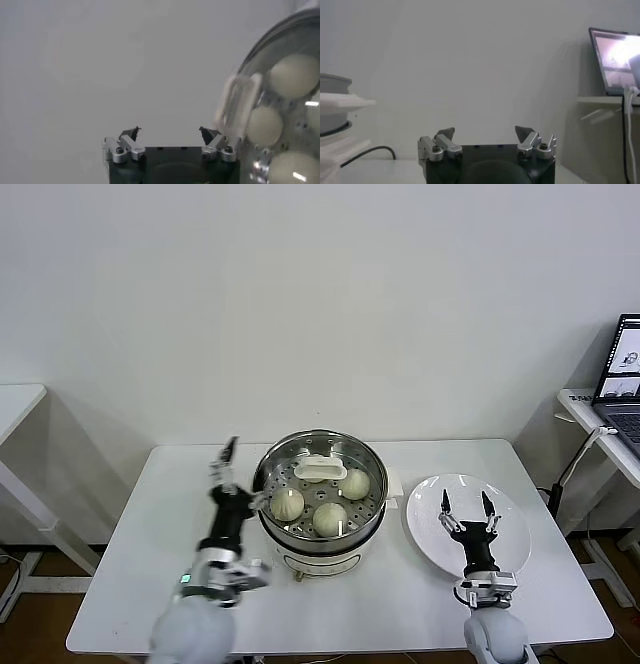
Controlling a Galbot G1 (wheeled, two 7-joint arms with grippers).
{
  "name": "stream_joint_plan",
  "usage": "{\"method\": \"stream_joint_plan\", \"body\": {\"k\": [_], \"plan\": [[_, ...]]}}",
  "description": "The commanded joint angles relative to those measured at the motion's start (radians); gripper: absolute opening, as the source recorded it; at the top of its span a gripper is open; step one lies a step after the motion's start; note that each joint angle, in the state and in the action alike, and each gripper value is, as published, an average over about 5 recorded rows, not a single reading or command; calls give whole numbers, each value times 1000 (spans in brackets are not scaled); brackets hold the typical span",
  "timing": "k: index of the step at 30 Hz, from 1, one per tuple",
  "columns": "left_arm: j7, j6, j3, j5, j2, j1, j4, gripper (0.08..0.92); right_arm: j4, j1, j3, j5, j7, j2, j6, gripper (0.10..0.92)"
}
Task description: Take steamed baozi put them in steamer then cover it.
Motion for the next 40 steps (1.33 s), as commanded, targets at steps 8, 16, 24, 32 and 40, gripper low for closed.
{"method": "stream_joint_plan", "body": {"k": [8, 16, 24, 32, 40], "plan": [[-10, -385, -408, -1075, 146, 124, 278, 823, 100, -124, -8, 99, -18, -2, -60, 823], [8, -418, -401, -1063, 135, 133, 304, 823, 104, -142, -1, 79, -8, 12, -64, 823], [21, -448, -395, -1053, 138, 133, 326, 823, 100, -137, -7, 67, -1, 22, -68, 823], [26, -469, -384, -1051, 132, 130, 333, 823, 94, -133, -12, 55, 8, 27, -67, 823], [27, -496, -385, -1037, 119, 125, 356, 823, 88, -133, -14, 53, 12, 25, -65, 823]]}}
